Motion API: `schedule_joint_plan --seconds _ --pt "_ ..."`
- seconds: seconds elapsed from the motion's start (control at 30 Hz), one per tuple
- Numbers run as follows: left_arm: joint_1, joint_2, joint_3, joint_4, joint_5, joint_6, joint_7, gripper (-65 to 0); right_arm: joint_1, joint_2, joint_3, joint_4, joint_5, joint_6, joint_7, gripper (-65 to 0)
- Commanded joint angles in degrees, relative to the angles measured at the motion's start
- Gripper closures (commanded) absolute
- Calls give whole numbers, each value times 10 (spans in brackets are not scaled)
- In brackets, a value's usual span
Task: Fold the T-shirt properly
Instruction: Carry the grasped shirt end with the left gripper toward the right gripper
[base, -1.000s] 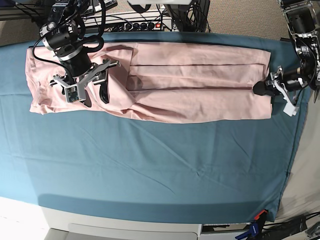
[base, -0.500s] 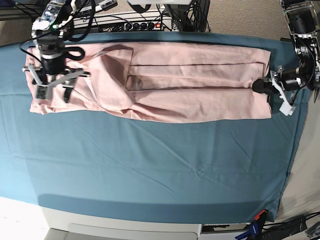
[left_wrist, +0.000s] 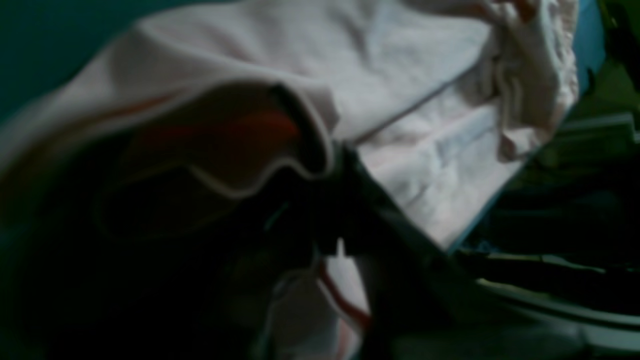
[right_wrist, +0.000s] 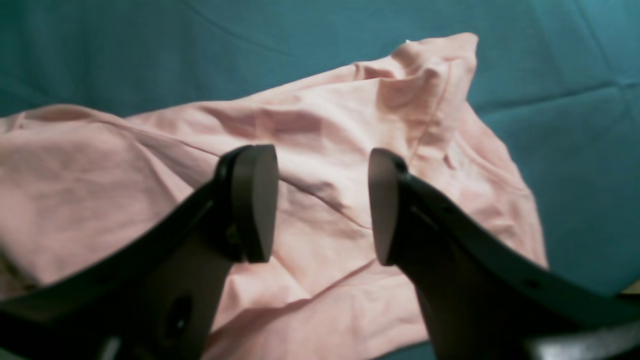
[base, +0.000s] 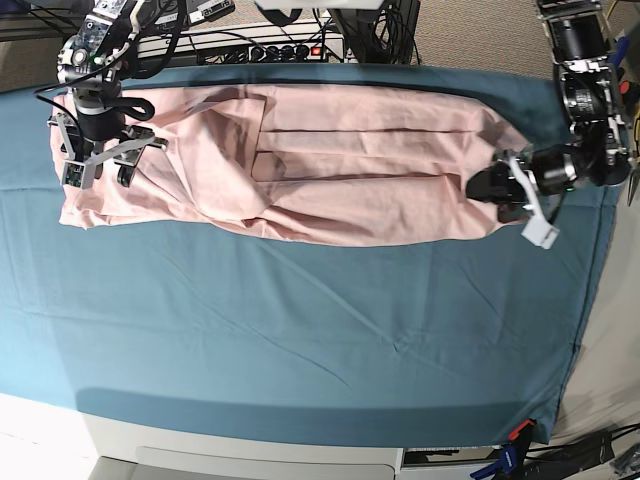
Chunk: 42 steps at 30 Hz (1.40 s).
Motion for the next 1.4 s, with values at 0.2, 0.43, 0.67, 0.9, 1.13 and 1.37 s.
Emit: schedule_joint_plan --seconds 0.2,0.43,0.67,0.9,1.13,1.37 --pt "-38 46 109 16 12 -2 -20 0 2 16 5 7 -35 -3 20 -293" --pt "-83 96 185 16 49 -2 -32 0 0 18 61 7 -35 -3 21 -293" --pt "-92 140 230 16 55 -2 -34 0 -3 56 118 4 -35 -3 22 -293" --pt "-95 188 268 16 88 -2 -52 0 -1 84 130 -70 -32 -5 30 -293" --pt "-95 226 290 16 93 0 -55 0 8 101 130 -152 -14 -4 36 -293" --pt "-104 255 306 16 108 0 -58 0 21 111 129 -169 -11 -4 37 -293"
